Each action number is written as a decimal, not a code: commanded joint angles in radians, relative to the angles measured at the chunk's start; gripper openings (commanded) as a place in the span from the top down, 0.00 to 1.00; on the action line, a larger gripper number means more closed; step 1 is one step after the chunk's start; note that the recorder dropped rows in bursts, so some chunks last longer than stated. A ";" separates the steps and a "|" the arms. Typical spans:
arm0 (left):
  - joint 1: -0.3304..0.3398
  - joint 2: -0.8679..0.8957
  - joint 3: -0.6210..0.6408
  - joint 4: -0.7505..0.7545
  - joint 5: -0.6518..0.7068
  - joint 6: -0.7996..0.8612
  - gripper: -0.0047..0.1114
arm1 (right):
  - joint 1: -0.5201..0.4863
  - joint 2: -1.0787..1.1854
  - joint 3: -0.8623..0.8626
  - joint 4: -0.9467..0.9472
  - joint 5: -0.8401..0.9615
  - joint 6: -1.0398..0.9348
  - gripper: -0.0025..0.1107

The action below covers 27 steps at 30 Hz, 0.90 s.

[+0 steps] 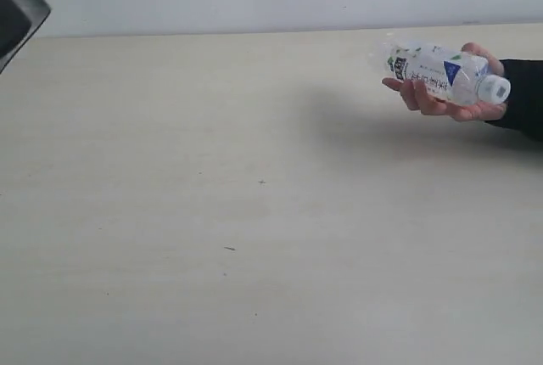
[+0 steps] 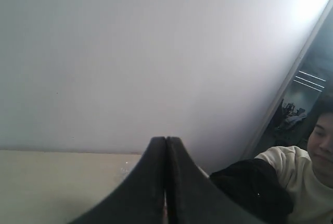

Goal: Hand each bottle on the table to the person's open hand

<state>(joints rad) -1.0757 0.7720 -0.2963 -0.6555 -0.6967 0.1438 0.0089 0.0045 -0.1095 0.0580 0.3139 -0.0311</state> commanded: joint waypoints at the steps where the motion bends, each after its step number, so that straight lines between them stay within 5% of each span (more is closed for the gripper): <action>1: -0.007 -0.127 0.094 0.009 -0.042 -0.020 0.95 | -0.004 -0.005 0.002 0.001 -0.005 0.000 0.96; 15: -0.004 -0.528 0.290 0.011 0.022 -0.013 0.95 | -0.004 -0.005 0.002 0.001 -0.005 0.000 0.96; 27: -0.003 -0.649 0.296 0.000 0.160 0.137 0.95 | -0.004 -0.005 0.002 0.001 -0.005 0.000 0.96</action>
<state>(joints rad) -1.0757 0.1288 -0.0029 -0.6555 -0.5692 0.2301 0.0089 0.0045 -0.1095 0.0580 0.3139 -0.0311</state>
